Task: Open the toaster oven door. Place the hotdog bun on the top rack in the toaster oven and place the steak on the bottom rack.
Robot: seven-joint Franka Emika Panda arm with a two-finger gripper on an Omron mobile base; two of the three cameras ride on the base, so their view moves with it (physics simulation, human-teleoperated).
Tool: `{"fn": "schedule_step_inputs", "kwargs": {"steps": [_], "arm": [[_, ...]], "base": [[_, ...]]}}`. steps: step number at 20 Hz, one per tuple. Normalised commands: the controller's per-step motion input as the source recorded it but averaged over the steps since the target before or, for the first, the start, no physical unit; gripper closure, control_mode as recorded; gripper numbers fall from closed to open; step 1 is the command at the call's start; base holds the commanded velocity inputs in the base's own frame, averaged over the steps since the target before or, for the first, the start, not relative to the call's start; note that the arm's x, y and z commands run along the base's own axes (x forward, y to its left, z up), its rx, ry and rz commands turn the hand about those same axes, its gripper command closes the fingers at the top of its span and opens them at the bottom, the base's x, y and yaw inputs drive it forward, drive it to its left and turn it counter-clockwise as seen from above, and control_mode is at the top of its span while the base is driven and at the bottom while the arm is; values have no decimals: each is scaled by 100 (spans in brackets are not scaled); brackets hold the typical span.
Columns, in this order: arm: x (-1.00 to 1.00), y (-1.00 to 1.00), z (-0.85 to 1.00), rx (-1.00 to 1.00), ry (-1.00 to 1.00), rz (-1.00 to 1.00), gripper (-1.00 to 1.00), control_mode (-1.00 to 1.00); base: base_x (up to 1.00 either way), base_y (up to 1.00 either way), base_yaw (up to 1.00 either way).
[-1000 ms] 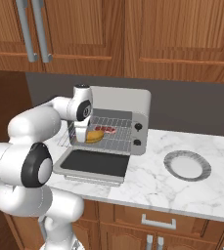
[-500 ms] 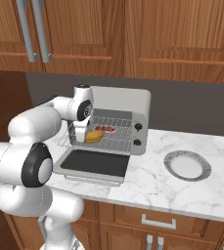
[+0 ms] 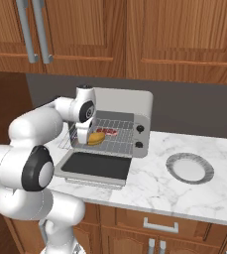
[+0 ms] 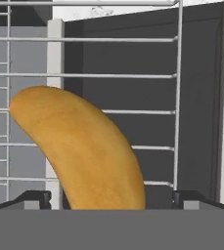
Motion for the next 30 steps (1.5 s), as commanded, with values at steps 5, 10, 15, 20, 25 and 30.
{"fn": "schedule_step_inputs", "kwargs": {"steps": [5,10,15,20,25,30], "arm": [[0,0,15,1,-1,0,-100,-100],[0,0,15,3,0,0,-100,-100],[-3,1,9,1,0,0,-100,-100],[-20,6,0,0,-1,2,-100,-100],[-21,5,5,0,-8,6,-100,-100],[-9,3,16,0,-11,8,-100,-100]], "base": [[0,0,0],[0,0,0],[0,0,0],[0,0,0],[0,0,0],[0,0,0]]}}
